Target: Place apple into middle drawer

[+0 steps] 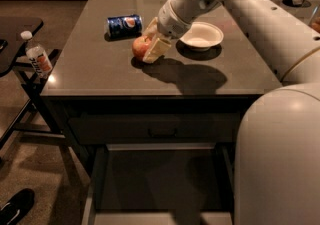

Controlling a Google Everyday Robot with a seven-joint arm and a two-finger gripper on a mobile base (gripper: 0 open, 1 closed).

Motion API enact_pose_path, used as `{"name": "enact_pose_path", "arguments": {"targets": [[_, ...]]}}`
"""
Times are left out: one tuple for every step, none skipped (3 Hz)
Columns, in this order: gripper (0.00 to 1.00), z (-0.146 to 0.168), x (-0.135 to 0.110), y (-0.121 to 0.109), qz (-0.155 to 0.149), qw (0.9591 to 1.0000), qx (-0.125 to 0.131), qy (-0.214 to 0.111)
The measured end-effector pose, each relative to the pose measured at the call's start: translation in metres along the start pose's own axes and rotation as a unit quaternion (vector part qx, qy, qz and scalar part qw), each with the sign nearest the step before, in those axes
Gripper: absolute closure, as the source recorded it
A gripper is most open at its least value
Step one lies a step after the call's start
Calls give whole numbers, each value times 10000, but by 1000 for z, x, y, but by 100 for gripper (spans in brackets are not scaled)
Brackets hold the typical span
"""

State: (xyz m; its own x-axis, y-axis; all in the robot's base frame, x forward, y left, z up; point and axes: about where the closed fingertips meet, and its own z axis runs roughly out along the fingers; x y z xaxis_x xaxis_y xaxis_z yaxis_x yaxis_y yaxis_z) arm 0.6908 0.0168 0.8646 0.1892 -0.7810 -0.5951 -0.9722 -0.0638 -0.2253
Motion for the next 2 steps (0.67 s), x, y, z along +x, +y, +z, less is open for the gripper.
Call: {"name": "enact_pose_path", "arguments": {"targets": [[87,4,-5,-1,-66,9999,-54,54],[100,-1,-8,4,-199,9996,-28,174]]}}
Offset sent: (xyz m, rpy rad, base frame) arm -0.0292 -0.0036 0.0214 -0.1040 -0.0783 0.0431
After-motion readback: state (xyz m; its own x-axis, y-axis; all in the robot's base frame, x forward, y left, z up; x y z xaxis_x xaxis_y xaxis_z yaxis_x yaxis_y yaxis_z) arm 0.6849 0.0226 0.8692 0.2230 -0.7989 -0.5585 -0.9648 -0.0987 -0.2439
